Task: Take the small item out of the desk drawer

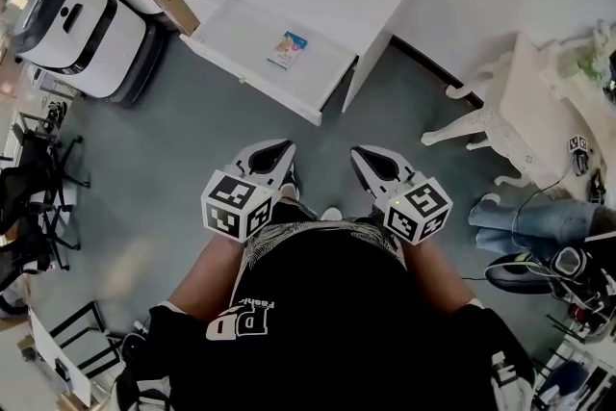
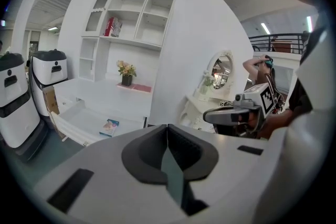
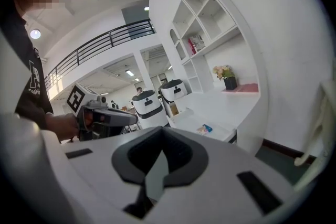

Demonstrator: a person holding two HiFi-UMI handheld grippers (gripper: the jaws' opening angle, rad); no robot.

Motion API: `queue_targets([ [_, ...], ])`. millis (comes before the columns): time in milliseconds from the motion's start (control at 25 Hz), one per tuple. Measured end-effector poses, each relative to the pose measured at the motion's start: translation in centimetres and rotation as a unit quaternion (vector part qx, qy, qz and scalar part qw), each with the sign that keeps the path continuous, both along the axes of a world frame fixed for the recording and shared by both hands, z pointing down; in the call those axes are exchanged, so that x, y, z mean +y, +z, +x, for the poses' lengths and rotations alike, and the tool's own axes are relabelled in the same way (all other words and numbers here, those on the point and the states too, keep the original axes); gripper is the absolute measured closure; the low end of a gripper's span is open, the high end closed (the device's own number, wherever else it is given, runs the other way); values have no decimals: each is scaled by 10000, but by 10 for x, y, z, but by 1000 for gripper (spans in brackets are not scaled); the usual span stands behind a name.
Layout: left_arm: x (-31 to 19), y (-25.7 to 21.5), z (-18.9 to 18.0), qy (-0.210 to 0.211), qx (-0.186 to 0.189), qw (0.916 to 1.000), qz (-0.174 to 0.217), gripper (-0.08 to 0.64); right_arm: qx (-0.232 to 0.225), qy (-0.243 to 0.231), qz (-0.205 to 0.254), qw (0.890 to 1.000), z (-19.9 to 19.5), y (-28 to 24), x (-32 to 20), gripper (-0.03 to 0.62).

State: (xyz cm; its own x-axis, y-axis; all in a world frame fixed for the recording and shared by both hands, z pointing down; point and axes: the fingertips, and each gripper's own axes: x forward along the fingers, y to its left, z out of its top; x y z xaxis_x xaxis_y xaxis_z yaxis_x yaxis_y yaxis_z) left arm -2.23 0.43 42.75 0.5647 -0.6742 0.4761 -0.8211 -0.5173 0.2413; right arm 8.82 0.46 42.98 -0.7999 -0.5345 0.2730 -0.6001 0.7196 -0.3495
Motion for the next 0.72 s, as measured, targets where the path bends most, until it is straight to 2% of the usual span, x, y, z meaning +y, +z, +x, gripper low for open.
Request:
queue_targets([
  [320,-75,-2,-35,60,-111,9999,91,543,187,89,-34,9998,-27,-4,-65,583],
  [720,-163,14,-87,347,-311,9989,-106,543,391,309,-302,9983,-78,3,-144,583],
])
